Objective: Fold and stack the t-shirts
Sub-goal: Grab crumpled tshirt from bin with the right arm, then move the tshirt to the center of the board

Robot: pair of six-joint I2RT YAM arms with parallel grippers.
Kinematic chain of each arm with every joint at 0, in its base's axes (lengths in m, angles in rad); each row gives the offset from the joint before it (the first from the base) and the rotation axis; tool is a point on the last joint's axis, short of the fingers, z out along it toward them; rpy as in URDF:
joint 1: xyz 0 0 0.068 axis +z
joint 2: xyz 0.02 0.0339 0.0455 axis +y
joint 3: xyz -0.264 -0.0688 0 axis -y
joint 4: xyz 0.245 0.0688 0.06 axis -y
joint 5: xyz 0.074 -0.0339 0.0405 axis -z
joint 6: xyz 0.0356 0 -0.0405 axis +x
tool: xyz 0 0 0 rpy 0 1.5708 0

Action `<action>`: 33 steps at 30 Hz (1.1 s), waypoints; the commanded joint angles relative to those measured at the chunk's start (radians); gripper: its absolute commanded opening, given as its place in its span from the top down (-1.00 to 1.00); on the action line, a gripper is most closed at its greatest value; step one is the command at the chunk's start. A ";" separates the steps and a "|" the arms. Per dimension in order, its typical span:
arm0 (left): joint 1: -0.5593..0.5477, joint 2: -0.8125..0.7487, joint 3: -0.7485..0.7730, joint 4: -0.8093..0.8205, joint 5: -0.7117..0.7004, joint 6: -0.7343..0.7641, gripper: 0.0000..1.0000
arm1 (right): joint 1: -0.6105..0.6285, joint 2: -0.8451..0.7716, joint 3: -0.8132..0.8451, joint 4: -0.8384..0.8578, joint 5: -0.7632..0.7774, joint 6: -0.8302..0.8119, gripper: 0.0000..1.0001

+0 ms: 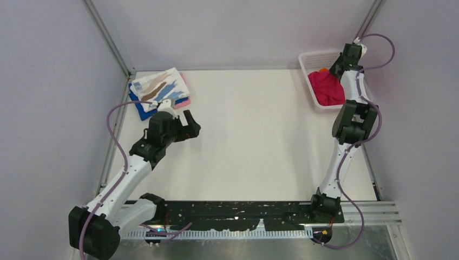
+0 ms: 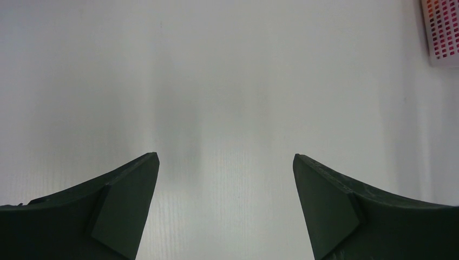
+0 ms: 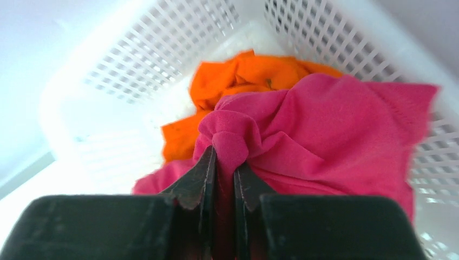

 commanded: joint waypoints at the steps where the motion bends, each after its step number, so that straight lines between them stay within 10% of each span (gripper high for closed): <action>1: 0.003 -0.049 0.021 0.054 0.013 0.006 -0.98 | 0.004 -0.269 0.053 0.099 0.014 -0.034 0.89; 17: 0.003 -0.202 -0.026 0.009 0.012 -0.027 -0.98 | 0.069 -0.750 -0.082 0.218 -0.497 0.115 0.89; 33: 0.002 -0.467 0.005 -0.340 -0.242 -0.178 -0.98 | 0.647 -1.000 -0.501 0.577 -0.717 0.251 0.88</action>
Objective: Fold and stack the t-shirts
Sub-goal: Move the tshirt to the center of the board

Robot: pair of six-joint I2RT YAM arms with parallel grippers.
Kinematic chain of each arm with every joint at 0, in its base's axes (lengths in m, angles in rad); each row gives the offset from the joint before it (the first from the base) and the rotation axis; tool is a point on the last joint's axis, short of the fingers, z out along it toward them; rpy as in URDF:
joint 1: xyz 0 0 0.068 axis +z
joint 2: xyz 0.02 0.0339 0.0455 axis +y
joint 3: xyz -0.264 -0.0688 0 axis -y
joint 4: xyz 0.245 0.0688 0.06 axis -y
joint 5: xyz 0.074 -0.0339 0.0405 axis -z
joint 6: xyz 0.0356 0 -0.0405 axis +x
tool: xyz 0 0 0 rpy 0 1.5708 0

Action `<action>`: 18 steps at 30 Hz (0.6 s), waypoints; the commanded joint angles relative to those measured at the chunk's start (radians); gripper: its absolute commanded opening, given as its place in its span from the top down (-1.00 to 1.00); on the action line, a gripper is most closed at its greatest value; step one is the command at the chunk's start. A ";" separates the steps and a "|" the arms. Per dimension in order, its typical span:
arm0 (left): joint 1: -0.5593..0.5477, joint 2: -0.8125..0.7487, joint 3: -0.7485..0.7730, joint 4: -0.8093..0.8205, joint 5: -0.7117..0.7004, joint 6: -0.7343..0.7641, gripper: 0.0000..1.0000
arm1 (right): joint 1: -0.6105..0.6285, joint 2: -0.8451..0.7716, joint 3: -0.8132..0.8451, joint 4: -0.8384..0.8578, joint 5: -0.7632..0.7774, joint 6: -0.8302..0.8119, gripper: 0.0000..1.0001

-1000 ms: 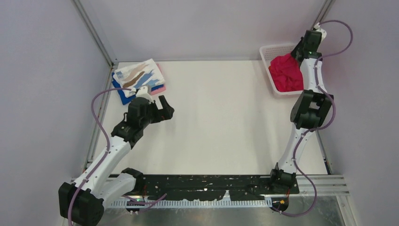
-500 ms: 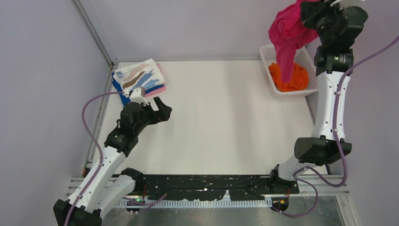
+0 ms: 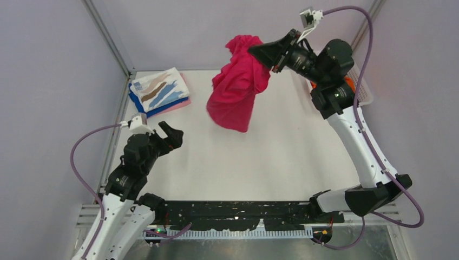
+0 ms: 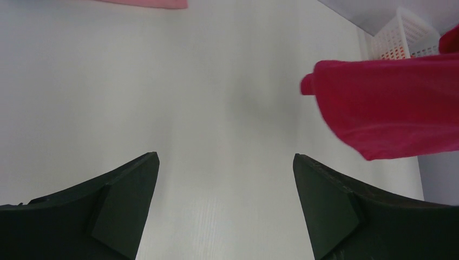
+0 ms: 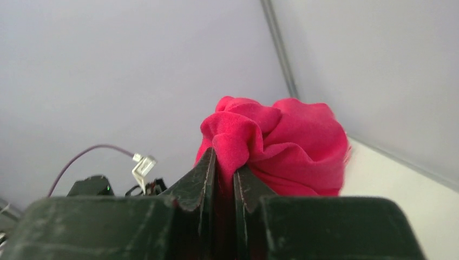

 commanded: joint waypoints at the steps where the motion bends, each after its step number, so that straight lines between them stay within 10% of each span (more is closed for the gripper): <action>1: 0.003 -0.060 0.027 -0.119 -0.108 -0.059 -0.98 | 0.053 -0.069 -0.163 0.262 -0.027 0.068 0.87; 7: 0.003 -0.062 0.023 -0.214 -0.114 -0.113 -0.98 | 0.042 -0.151 -0.594 0.195 0.259 -0.088 0.54; 14: 0.002 -0.012 -0.085 -0.255 -0.034 -0.136 -0.98 | -0.221 -0.270 -1.104 0.144 0.451 -0.022 -0.98; 18: 0.002 0.056 -0.176 -0.189 0.077 -0.129 -0.98 | -0.247 -0.343 -1.123 0.058 0.506 -0.092 -0.91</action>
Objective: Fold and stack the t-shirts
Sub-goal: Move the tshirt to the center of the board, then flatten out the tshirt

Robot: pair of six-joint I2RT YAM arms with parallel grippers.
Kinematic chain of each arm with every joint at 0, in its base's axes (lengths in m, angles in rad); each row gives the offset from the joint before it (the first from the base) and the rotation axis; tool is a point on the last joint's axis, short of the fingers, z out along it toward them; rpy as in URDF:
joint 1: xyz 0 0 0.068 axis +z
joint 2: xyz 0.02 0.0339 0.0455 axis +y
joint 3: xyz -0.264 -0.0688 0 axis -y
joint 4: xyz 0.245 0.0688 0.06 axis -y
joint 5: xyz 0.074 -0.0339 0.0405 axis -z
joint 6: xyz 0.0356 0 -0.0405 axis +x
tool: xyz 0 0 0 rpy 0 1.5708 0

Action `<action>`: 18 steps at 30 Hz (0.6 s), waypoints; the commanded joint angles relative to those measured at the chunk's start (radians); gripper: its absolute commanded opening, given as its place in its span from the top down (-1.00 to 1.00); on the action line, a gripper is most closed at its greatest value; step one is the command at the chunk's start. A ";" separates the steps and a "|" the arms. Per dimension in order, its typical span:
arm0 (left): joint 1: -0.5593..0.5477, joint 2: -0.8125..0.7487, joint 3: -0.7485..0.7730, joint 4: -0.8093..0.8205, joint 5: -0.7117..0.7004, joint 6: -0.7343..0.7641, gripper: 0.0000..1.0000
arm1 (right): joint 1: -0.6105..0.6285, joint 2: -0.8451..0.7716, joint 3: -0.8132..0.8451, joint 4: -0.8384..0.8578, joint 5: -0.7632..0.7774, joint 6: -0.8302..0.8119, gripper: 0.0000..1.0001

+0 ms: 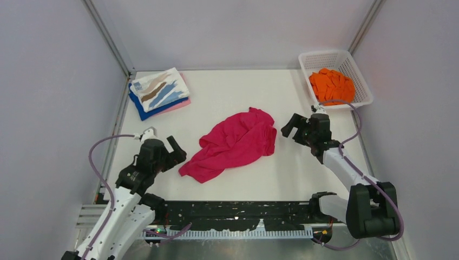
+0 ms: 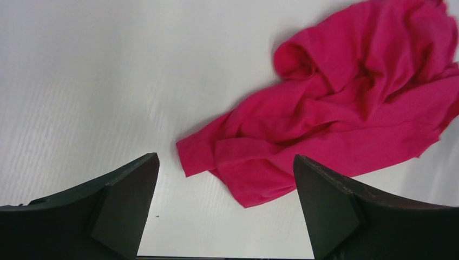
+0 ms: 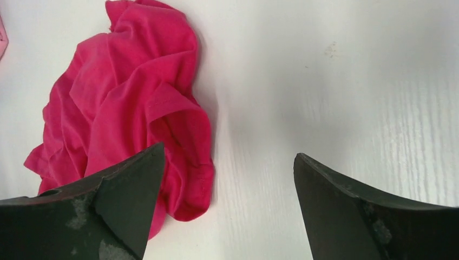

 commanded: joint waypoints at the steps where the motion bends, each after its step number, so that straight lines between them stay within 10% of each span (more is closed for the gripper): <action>1: 0.002 0.079 -0.084 0.051 0.130 -0.013 -0.98 | 0.004 -0.145 0.049 0.005 0.077 -0.081 -0.91; 18: 0.002 0.389 -0.160 0.405 0.357 -0.036 -0.64 | 0.167 0.039 0.134 -0.016 0.081 -0.160 -0.98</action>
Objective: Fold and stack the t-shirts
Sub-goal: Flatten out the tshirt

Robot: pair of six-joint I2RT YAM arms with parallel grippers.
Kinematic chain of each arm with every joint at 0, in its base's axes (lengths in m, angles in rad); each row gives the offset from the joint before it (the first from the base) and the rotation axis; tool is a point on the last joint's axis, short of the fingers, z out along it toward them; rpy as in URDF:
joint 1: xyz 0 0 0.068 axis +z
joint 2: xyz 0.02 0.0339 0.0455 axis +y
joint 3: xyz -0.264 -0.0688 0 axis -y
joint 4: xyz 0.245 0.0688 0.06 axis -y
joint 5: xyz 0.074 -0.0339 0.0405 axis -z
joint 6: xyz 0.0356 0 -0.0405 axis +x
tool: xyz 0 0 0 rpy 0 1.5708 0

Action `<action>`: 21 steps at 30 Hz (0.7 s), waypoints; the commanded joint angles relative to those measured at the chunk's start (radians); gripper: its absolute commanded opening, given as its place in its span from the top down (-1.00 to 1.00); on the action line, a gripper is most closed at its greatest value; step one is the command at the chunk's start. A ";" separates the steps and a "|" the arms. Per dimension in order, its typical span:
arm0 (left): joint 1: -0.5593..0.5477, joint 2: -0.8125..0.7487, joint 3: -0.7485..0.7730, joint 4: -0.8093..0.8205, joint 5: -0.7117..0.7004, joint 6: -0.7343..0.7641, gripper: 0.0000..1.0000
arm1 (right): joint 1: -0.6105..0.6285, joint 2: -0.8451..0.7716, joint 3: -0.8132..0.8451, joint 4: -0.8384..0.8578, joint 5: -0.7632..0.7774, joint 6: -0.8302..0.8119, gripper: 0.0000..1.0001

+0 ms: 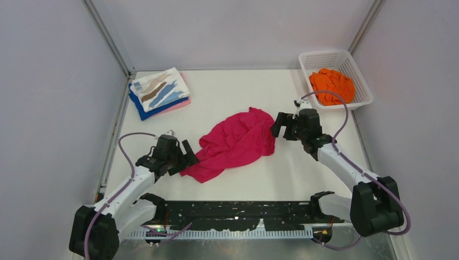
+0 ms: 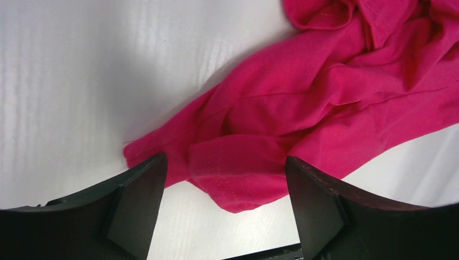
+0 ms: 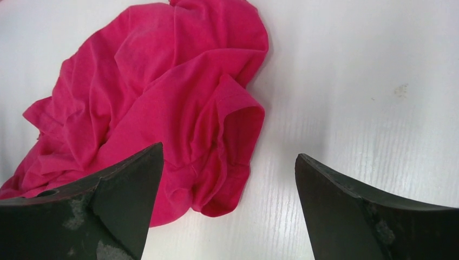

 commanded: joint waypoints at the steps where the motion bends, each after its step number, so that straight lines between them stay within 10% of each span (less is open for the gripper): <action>1: 0.002 0.059 -0.003 0.169 0.126 -0.011 -0.60 | 0.047 0.087 0.068 0.050 0.063 -0.012 -0.99; 11: -0.017 0.179 0.010 0.239 0.220 -0.007 -0.02 | 0.092 0.320 0.136 0.177 0.132 0.022 -0.61; 16: -0.039 0.150 0.017 0.239 0.236 0.001 1.00 | 0.096 0.390 0.154 0.194 0.143 0.041 0.27; 21: -0.044 0.027 0.031 0.238 0.237 0.016 1.00 | 0.097 0.321 0.121 0.203 0.180 0.064 0.88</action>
